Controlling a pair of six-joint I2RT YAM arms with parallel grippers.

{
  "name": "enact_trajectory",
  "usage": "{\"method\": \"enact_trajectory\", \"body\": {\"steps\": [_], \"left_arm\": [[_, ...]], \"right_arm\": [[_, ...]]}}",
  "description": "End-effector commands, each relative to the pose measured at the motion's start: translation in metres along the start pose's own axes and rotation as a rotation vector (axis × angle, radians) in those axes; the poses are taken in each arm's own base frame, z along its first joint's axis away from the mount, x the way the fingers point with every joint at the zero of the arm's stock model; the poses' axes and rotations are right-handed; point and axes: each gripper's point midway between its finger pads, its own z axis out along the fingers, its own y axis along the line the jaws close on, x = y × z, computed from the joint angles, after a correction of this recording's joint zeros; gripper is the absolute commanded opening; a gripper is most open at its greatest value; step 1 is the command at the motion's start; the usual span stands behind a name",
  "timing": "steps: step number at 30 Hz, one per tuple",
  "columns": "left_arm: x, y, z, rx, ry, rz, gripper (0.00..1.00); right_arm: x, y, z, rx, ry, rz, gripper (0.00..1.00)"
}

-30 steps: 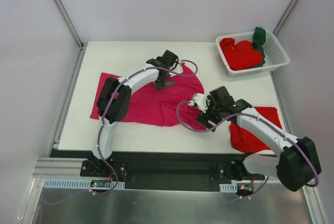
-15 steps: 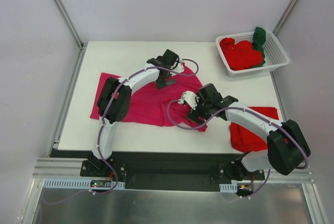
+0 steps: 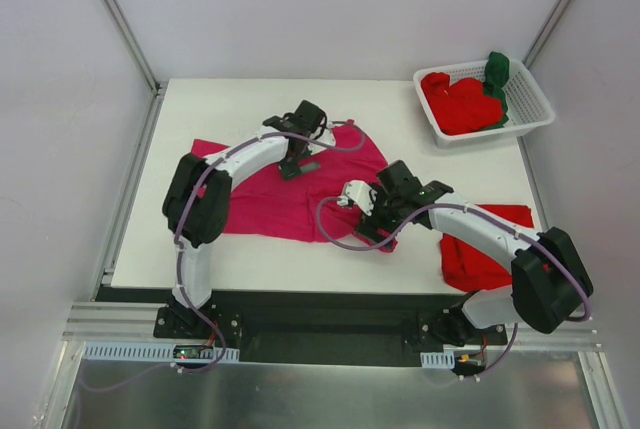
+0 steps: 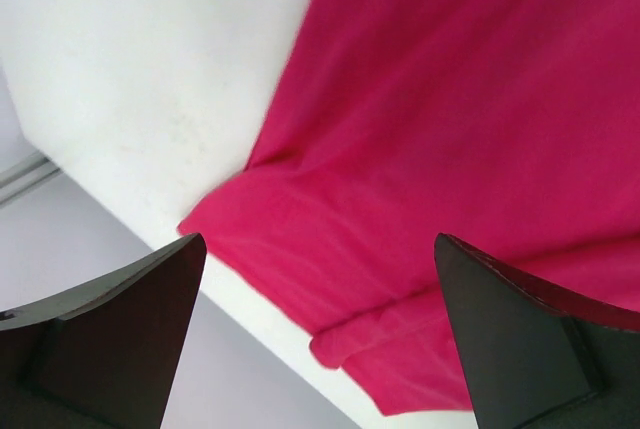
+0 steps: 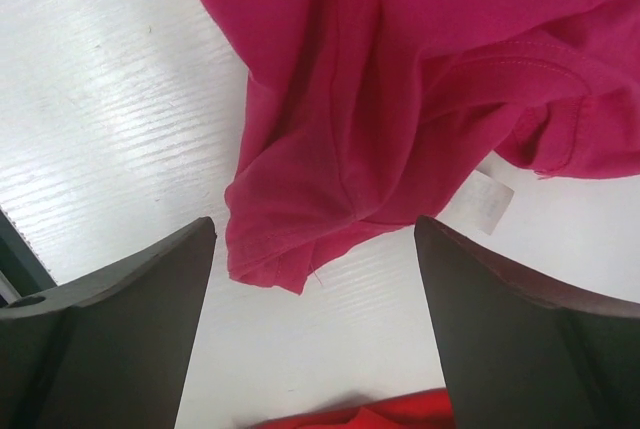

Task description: Fold and stack the t-shirts

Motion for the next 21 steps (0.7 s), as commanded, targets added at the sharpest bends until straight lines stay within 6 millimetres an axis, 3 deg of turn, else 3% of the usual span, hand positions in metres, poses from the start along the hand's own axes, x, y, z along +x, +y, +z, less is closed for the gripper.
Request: {"method": "enact_trajectory", "body": {"steps": [1,3,5,7,8,10,11,17,21], "left_arm": [[0.017,0.034,-0.065,-0.06,-0.062,-0.083,0.99],[0.021,0.04,-0.085,-0.077,-0.088,-0.093,0.99],[0.032,0.032,-0.104,-0.042,-0.103,-0.106,0.99],[0.048,0.015,-0.11,0.006,-0.077,-0.113,0.99],[0.063,-0.003,-0.104,0.047,-0.04,-0.099,0.99],[0.08,-0.016,-0.113,0.065,-0.034,-0.111,0.99],[0.097,-0.034,-0.106,0.102,0.008,-0.098,0.99],[0.15,-0.082,-0.089,0.21,0.098,-0.139,0.99],[0.181,-0.093,-0.069,0.22,0.138,-0.137,0.99]], "right_arm": [[0.008,0.007,0.006,-0.036,0.038,-0.016,0.85],[0.01,0.003,0.01,-0.023,0.053,-0.011,0.85],[0.011,0.0,0.013,-0.008,0.065,-0.014,0.85],[0.013,-0.002,0.016,-0.002,0.074,-0.023,0.85],[0.013,-0.005,0.016,0.014,0.08,-0.029,0.85],[0.013,-0.007,0.017,0.023,0.085,-0.039,0.85],[0.013,-0.01,0.017,0.034,0.088,-0.043,0.85],[0.011,-0.015,0.01,0.054,0.097,-0.055,0.86],[0.011,-0.017,0.003,0.06,0.11,-0.06,0.86]]}}
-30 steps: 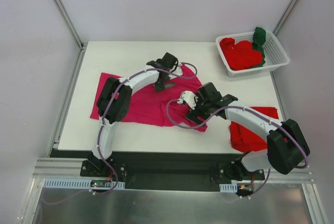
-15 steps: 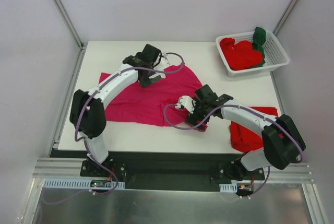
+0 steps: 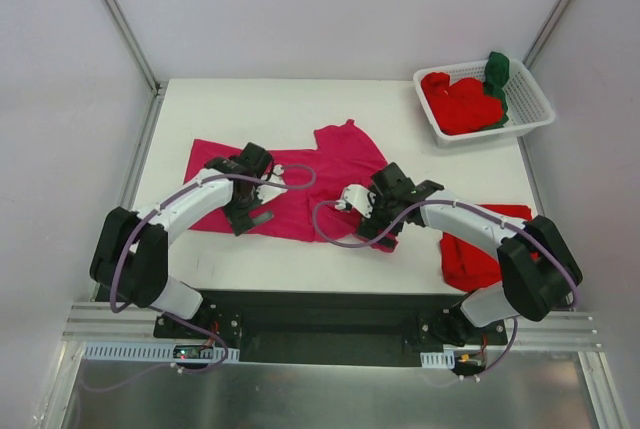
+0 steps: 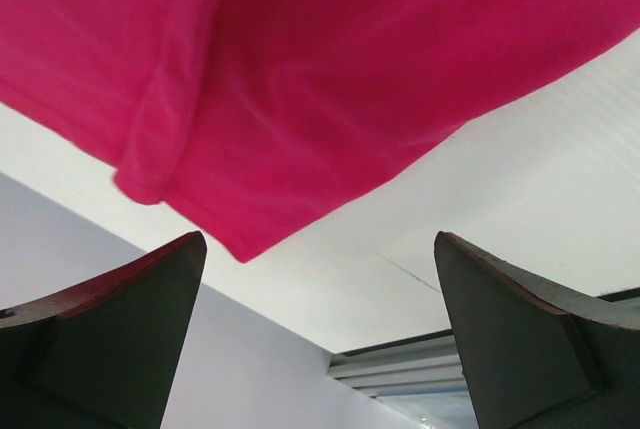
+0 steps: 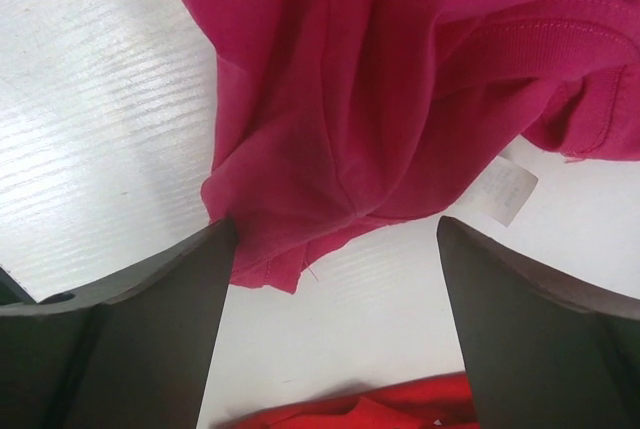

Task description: Fold and stack the t-shirts

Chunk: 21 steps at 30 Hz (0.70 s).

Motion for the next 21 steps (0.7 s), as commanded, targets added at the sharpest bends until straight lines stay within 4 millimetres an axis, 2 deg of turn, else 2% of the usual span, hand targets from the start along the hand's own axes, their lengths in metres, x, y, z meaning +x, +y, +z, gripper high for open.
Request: {"method": "enact_trajectory", "body": {"steps": [1,4,12,21], "left_arm": [[0.023,-0.001,0.015,0.009,0.004,-0.028,0.99],[0.029,0.008,0.03,-0.003,0.016,-0.034,0.99],[0.022,0.034,0.049,-0.026,0.013,-0.074,0.99],[0.049,0.071,0.071,-0.083,0.046,-0.09,0.99]], "right_arm": [[-0.008,-0.007,-0.014,0.03,-0.007,-0.029,0.86],[-0.004,-0.007,-0.016,0.034,0.005,-0.03,0.86],[0.003,-0.003,-0.017,0.024,0.032,-0.015,0.86],[0.007,0.001,-0.019,0.016,0.046,0.014,0.86]]}}
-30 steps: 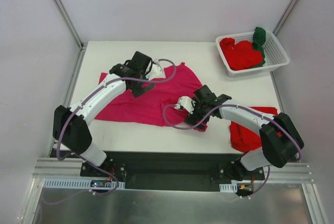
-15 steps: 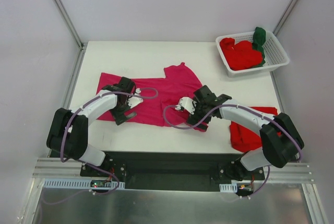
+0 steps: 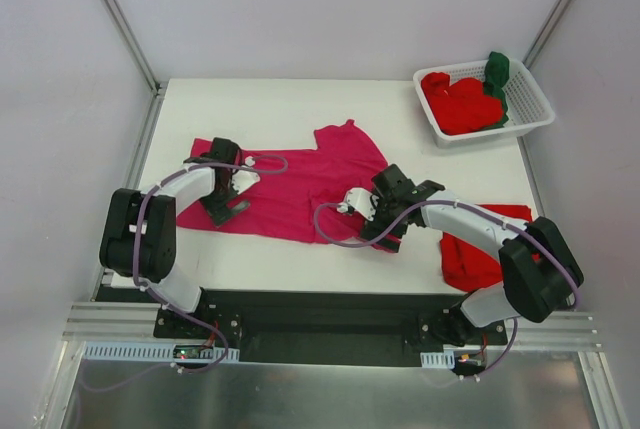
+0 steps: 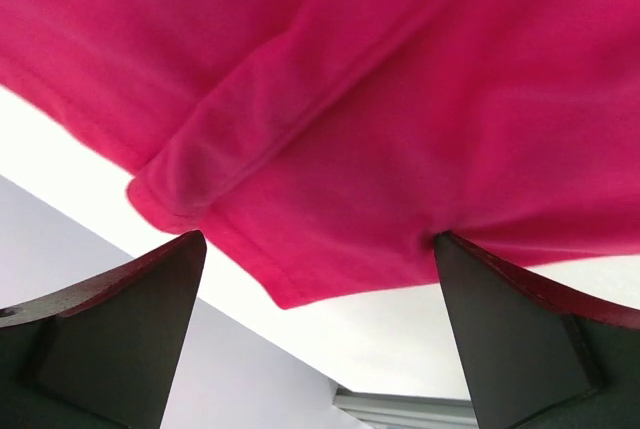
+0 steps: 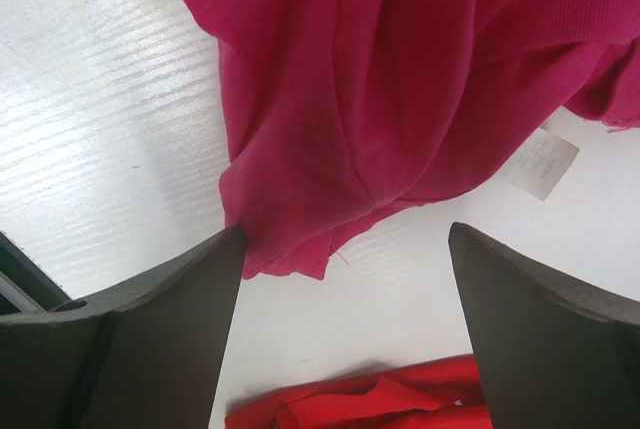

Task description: Fold and stack the t-shirts

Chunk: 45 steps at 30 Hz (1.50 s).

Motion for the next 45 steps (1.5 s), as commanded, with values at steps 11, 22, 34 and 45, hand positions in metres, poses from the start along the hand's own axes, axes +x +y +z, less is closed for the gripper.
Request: {"method": "enact_trajectory", "body": {"steps": [11,22,34,45], "left_arm": [[0.017,0.009,0.019,-0.008,0.013,0.029,0.99],[0.038,0.002,0.024,-0.006,0.051,0.026,0.99],[0.042,0.005,0.016,-0.031,0.04,-0.006,0.99],[0.001,0.069,-0.032,-0.191,-0.086,-0.081,0.99]], "right_arm": [[0.001,-0.002,-0.017,0.022,0.019,0.002,0.86],[0.027,0.017,-0.018,-0.026,0.068,-0.05,0.86],[0.008,0.008,-0.026,0.027,0.001,0.011,0.87],[-0.016,-0.028,-0.031,0.174,-0.033,-0.015,0.88]]}}
